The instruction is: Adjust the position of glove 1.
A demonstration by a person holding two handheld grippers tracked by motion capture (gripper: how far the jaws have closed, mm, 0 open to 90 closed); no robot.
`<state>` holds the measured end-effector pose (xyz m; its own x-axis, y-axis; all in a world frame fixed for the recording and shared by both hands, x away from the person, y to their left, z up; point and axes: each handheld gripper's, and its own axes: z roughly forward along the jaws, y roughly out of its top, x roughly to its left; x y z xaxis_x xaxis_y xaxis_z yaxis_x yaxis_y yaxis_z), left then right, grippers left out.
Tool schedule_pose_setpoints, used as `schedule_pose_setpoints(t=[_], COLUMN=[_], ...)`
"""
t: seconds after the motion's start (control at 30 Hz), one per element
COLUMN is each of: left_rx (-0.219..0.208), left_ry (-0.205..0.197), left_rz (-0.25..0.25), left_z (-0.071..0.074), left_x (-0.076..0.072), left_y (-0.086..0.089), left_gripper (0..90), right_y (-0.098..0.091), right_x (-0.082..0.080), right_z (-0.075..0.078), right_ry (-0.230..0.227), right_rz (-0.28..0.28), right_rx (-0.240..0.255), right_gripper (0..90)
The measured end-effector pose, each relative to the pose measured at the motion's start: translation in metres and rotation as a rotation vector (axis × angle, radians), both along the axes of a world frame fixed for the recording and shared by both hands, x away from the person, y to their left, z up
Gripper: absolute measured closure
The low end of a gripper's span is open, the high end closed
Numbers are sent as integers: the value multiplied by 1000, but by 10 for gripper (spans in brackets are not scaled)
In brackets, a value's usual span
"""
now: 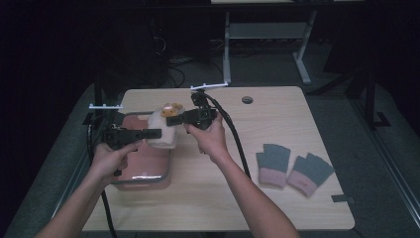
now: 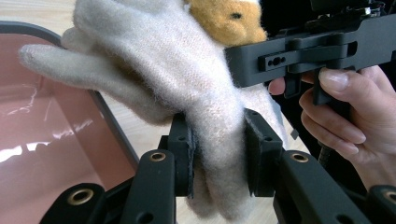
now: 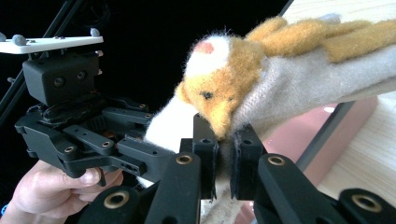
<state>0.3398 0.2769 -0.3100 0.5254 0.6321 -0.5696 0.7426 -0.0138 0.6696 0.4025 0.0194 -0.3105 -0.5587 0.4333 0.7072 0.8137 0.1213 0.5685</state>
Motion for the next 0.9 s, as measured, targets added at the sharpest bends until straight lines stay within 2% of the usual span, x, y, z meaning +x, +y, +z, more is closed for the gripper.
schedule_pose_setpoints(t=[0.4, 0.87, 0.9], left_rx=[4, 12, 11], left_ry=[7, 23, 27], left_rz=[27, 55, 59], left_z=[0, -6, -8], left_x=[-3, -6, -6], left_y=[19, 39, 41], left_gripper=[679, 679, 679], right_y=[21, 44, 47], right_x=[4, 9, 10], right_z=[-1, -8, -10], right_ry=[-7, 2, 13], right_rz=[30, 63, 67], right_rx=[-2, -8, -8], right_gripper=[829, 828, 828])
